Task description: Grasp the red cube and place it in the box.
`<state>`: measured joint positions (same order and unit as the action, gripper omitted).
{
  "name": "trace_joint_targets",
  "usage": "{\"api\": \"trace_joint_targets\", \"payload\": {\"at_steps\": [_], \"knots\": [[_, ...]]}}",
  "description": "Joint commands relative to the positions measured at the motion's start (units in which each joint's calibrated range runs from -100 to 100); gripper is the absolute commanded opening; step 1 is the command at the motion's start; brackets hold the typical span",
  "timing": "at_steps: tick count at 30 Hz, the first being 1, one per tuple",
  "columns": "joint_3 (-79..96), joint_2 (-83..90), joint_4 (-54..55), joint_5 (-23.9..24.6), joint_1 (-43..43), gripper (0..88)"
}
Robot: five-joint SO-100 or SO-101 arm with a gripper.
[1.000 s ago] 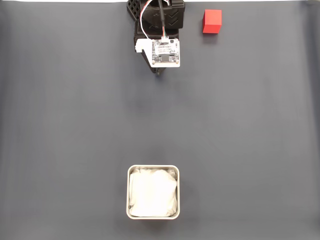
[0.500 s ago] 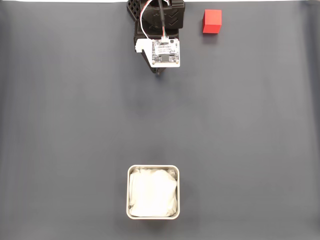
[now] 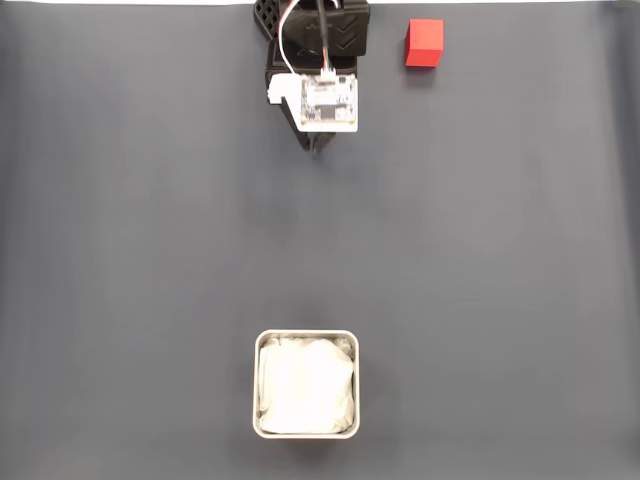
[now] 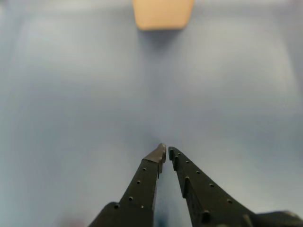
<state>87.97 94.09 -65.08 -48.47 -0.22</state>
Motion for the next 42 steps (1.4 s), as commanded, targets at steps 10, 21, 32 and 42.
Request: {"api": "trace_joint_targets", "payload": {"at_steps": [10, 21, 32, 42], "knots": [[-61.7, -35.6, -10.5, -0.5, 0.9, 0.0], [-71.4, -46.3, -15.5, -1.8, -0.1, 0.0], [-71.4, -49.6, -15.6, -1.9, -1.1, 0.0], [-71.5, -50.0, -15.5, -2.0, -0.8, 0.0]]}}
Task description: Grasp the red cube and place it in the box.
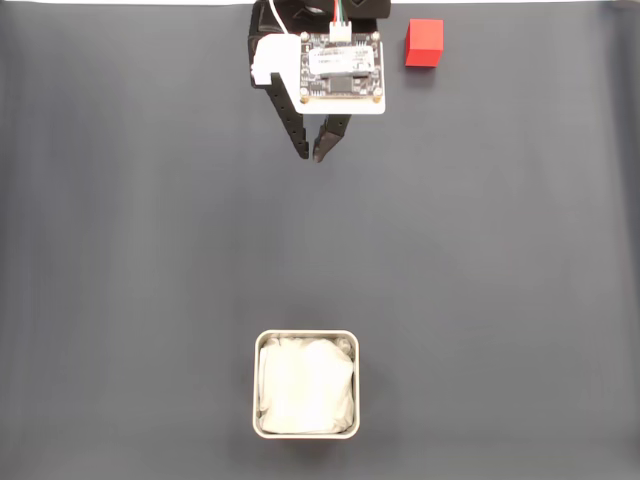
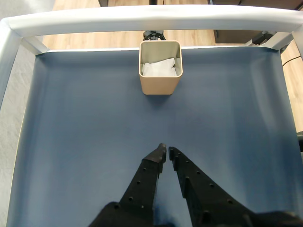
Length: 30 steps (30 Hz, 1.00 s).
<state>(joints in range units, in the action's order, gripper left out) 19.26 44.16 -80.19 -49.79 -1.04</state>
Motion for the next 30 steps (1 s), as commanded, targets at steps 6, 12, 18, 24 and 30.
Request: {"api": "trace_joint_targets", "payload": {"at_steps": [6, 12, 18, 24, 30], "knots": [[-2.7, 0.1, -0.1, -0.8, 1.9, 0.0], [-2.3, 0.7, -0.1, -0.8, 5.5, 0.0], [-2.0, 1.0, -0.1, -0.5, 10.5, 0.0], [-1.6, 1.2, 0.2, -0.6, 14.6, 0.0], [-0.8, 1.2, 0.2, -1.0, 18.1, 0.0]]}}
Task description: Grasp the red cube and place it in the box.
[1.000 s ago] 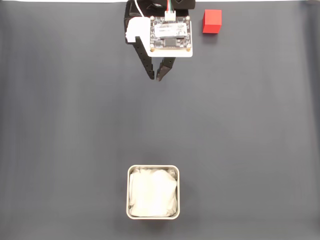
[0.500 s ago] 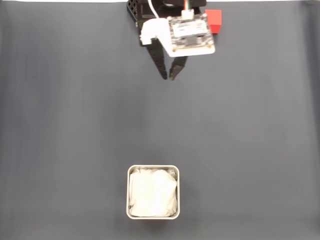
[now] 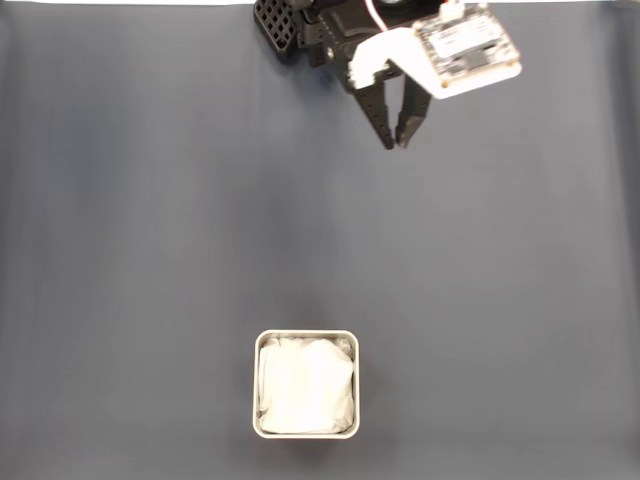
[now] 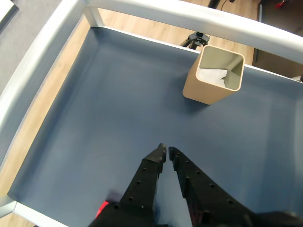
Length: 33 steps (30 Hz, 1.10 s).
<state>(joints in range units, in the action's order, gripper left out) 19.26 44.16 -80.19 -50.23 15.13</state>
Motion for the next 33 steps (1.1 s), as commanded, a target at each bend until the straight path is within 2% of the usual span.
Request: {"api": "trace_joint_targets", "payload": {"at_steps": [1, 33], "knots": [[-0.7, 1.3, 0.2, -0.6, 2.5, 0.0], [11.9, 12.7, 0.0, -2.8, 21.2, 0.0]]}}
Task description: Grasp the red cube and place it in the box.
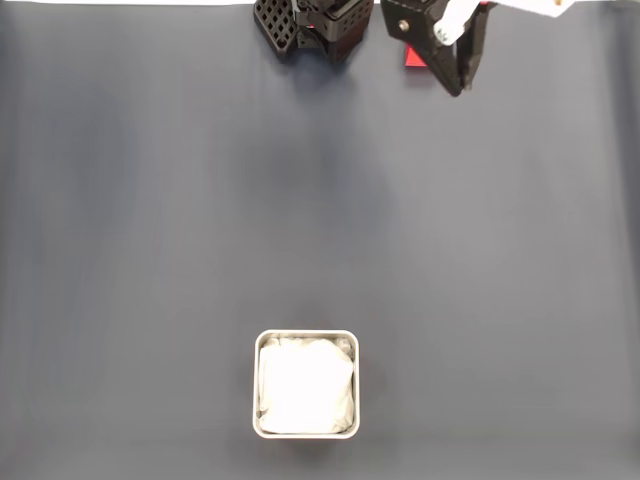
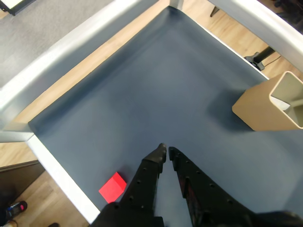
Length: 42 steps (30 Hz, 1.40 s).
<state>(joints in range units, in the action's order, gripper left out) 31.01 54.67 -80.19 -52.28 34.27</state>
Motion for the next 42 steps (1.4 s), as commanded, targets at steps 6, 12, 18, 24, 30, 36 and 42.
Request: {"api": "trace_joint_targets", "payload": {"at_steps": [6, 12, 18, 24, 30, 36, 42], "knots": [[2.0, 4.0, -0.1, -0.8, 5.6, 0.0], [4.1, 6.6, -0.5, -1.1, 9.7, 0.0], [4.9, 8.4, -3.5, -0.4, 14.7, 0.0], [7.3, 10.3, -4.4, -0.2, 18.2, 0.0], [8.2, 11.4, -5.5, -0.2, 21.3, 0.1], [9.9, 12.7, -5.5, -0.2, 25.0, 0.1], [11.2, 13.2, -6.2, 0.8, 29.4, 0.1]]}}
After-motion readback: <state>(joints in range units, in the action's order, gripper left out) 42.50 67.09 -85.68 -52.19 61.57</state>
